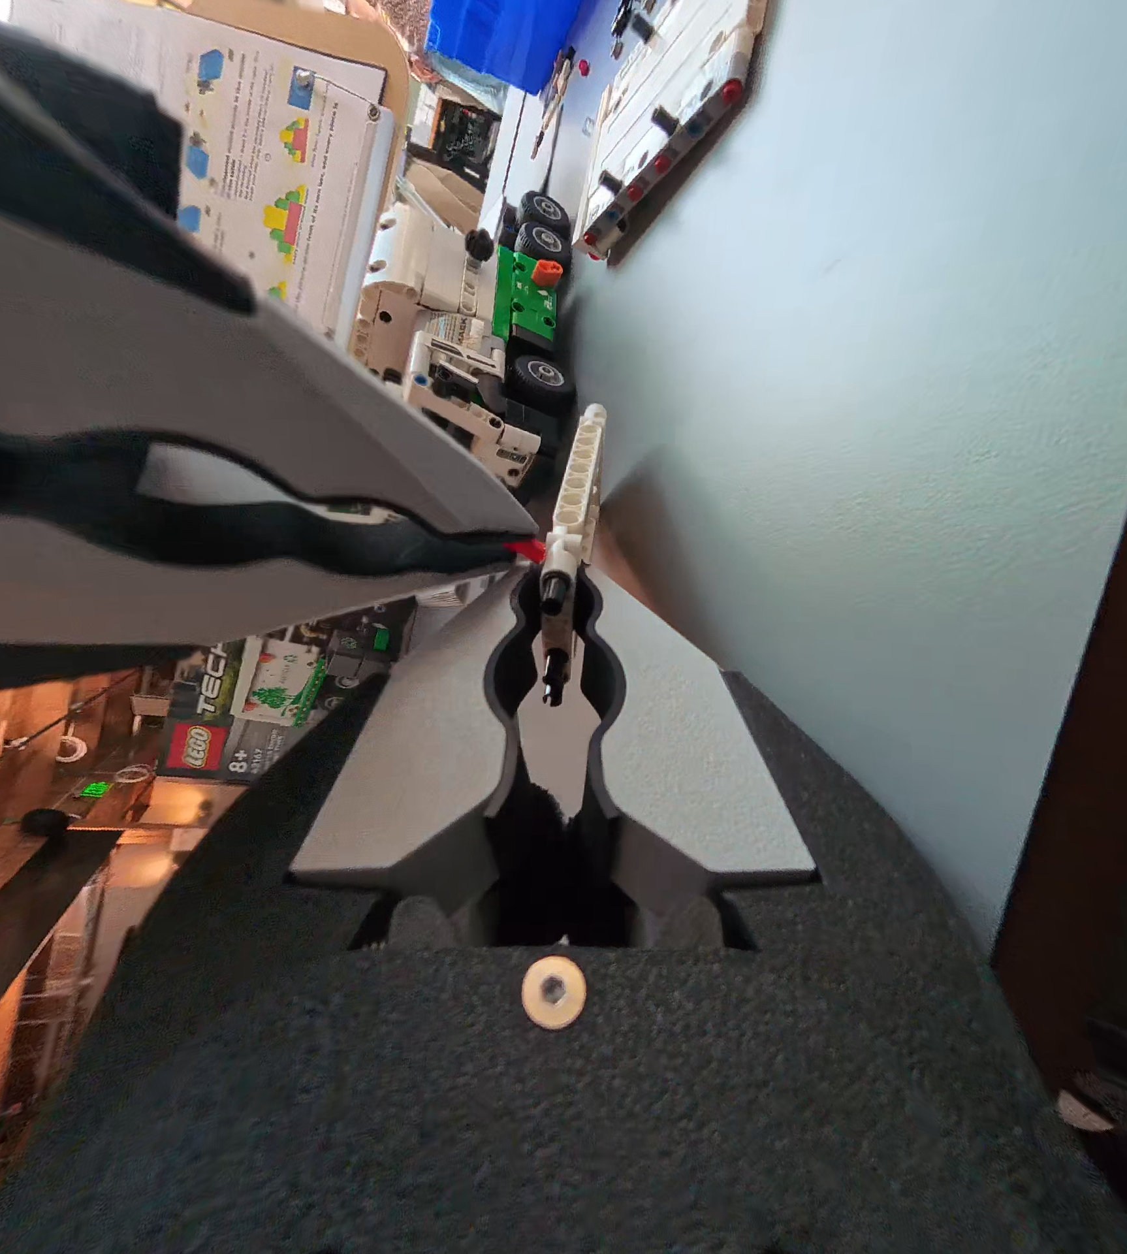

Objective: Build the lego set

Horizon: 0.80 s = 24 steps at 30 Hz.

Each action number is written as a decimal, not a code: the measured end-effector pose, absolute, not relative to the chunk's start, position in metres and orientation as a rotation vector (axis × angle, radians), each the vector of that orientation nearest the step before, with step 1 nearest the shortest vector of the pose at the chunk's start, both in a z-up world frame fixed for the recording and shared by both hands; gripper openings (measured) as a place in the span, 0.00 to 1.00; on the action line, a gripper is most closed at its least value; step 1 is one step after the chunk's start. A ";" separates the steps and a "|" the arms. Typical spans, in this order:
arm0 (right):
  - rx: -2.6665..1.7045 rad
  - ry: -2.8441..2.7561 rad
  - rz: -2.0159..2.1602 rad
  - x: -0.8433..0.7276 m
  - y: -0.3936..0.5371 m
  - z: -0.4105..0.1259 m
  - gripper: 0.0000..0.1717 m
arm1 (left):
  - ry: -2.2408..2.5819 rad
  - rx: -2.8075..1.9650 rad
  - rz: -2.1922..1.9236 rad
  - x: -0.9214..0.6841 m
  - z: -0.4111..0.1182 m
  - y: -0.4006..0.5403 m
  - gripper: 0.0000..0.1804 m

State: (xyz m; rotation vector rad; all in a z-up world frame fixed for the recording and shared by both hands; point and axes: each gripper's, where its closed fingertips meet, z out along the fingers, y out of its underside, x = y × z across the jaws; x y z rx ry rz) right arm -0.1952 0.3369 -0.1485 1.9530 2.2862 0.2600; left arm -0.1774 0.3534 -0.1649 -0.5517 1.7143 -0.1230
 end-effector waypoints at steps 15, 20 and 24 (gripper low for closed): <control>0.859 3.232 0.873 -0.205 0.326 -0.148 0.02 | 1.798 -0.526 -0.311 -0.181 -0.166 0.336 0.03; 0.653 3.305 0.918 -0.208 0.325 -0.152 0.02 | 1.825 -0.514 -0.298 -0.181 -0.171 0.335 0.03; 0.602 3.297 0.953 -0.209 0.325 -0.151 0.02 | 1.842 -0.534 -0.342 -0.182 -0.171 0.333 0.03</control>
